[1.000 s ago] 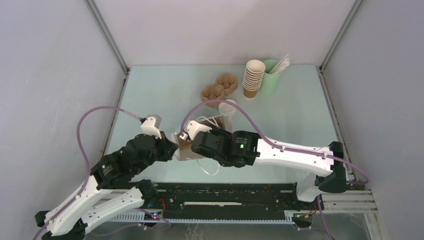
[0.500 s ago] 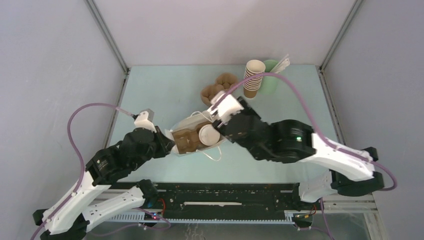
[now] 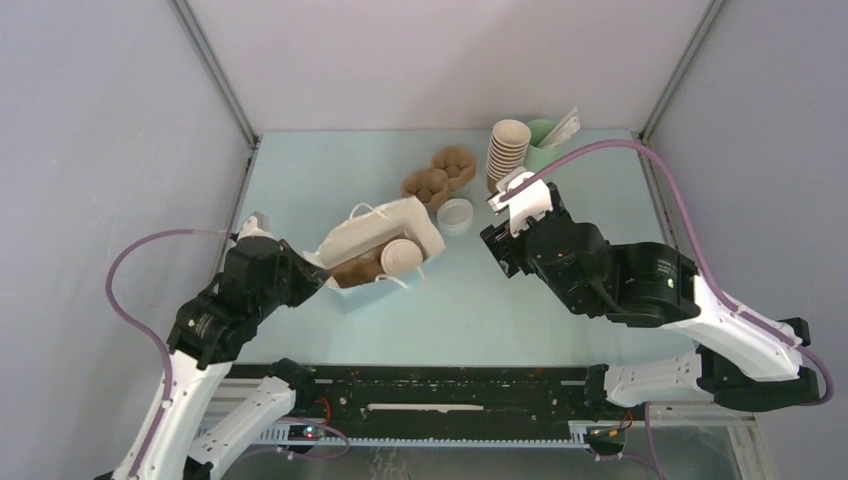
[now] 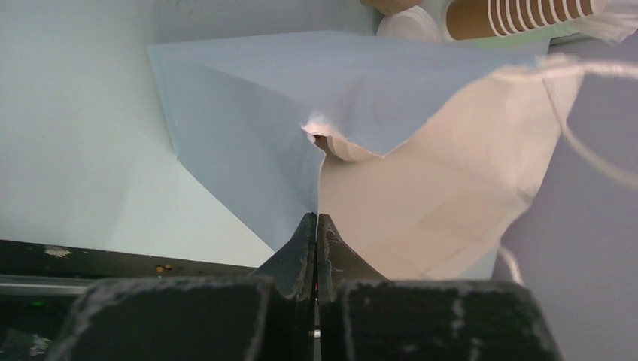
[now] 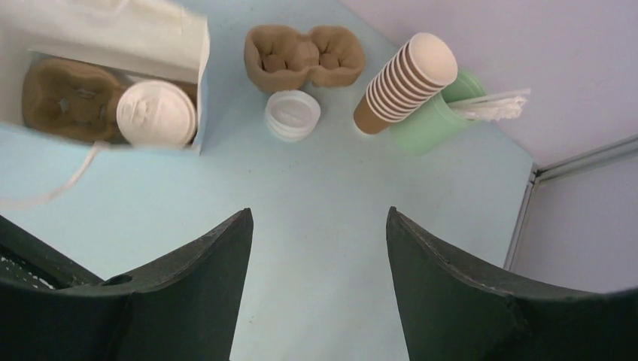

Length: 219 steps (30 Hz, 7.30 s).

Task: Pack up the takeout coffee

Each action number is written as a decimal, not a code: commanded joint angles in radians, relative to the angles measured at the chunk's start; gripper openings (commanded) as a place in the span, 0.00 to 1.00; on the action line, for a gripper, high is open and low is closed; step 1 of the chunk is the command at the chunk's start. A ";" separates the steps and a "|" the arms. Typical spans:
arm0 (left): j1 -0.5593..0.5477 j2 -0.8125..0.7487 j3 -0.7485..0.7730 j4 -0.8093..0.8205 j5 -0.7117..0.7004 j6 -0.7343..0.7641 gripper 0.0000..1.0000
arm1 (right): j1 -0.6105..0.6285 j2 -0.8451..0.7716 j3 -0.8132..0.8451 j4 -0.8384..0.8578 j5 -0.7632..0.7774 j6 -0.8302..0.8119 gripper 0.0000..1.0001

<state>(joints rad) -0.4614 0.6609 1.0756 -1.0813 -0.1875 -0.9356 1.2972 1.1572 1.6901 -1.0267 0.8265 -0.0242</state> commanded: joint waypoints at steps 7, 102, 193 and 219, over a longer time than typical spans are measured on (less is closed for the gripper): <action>0.218 0.009 -0.059 0.086 0.262 -0.109 0.02 | -0.071 -0.023 -0.090 0.046 -0.095 0.050 0.75; 0.211 -0.224 0.099 0.181 0.277 0.745 1.00 | -1.110 0.751 -0.004 0.672 -0.393 1.038 0.43; 0.205 -0.345 0.133 0.149 -0.063 0.635 1.00 | -0.316 0.616 0.649 -0.009 -1.047 0.097 0.04; 0.205 -0.301 0.312 0.173 -0.107 0.637 1.00 | -0.267 0.074 0.327 0.210 -0.626 0.012 0.82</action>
<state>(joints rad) -0.2531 0.3214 1.2793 -0.9466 -0.2607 -0.2913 1.0237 1.4563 2.1262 -0.9443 0.0360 0.0071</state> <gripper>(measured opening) 0.996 0.808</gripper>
